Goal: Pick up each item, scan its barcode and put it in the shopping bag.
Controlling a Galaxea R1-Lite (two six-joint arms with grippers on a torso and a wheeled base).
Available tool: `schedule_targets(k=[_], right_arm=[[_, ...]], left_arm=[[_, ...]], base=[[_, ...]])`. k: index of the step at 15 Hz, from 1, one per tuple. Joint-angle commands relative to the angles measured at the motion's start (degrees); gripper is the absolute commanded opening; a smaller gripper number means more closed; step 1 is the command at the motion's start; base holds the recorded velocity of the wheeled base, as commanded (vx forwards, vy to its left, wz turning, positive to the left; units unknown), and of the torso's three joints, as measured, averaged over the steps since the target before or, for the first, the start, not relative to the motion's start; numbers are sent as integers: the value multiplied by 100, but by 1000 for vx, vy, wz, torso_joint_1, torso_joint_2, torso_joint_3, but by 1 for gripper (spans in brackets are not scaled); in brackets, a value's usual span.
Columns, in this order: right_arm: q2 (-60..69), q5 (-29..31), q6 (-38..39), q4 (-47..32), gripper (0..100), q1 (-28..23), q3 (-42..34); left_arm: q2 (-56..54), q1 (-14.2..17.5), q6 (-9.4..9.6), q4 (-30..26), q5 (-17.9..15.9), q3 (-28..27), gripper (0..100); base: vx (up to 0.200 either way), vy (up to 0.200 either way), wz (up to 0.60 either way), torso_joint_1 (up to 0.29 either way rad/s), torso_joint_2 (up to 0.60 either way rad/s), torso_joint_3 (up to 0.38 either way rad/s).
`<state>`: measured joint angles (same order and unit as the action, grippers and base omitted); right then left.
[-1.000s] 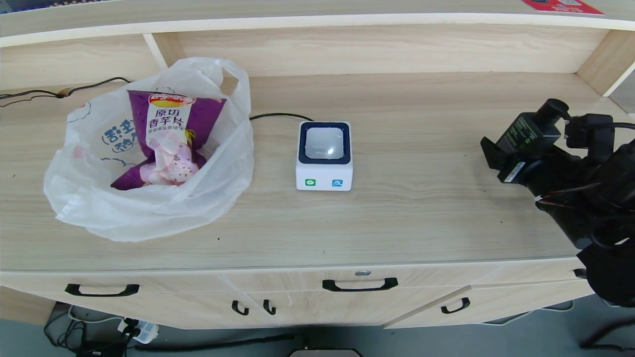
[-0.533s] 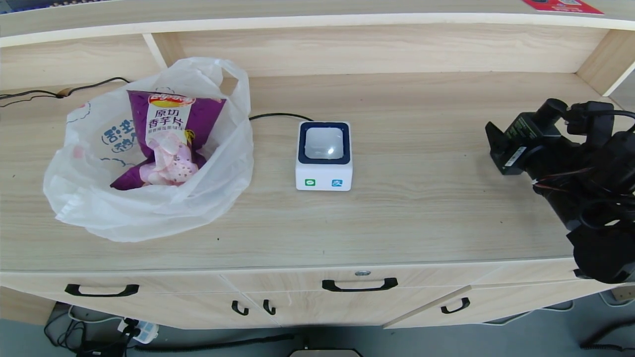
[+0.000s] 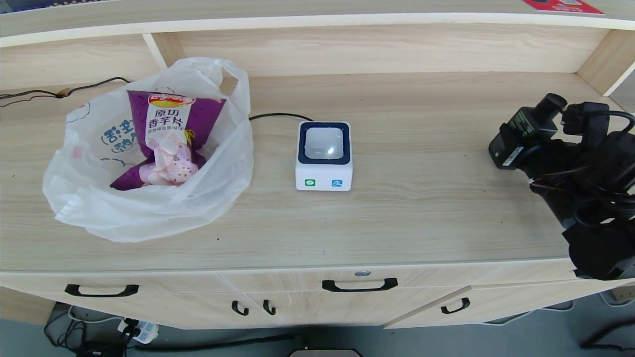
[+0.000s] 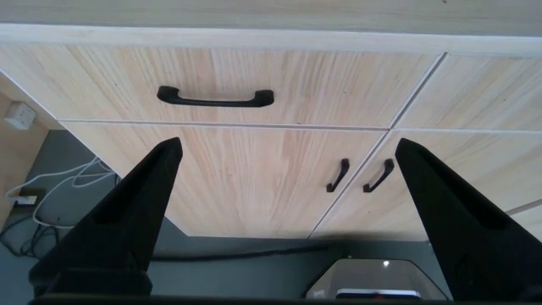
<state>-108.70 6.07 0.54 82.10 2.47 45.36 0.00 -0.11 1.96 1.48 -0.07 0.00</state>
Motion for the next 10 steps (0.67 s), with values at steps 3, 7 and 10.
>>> schedule_targets(k=[3, 7, 10], right_arm=[[113, -18, 43, 51, 0, 69, -71], [965, -1, 500, 166, 0, 1326, -862], [1431, -9, 570, 122, 0, 2547, -950]], left_arm=[[9, 2, -12, 2, -1, 0, 100], [0, -7, -29, -7, -1, 0, 100], [0, 2, -20, -16, -1, 0, 100]], base=[[0, 0, 0, 0, 0, 0], [0, 0, 0, 0, 0, 0], [0, 0, 0, 0, 0, 0]])
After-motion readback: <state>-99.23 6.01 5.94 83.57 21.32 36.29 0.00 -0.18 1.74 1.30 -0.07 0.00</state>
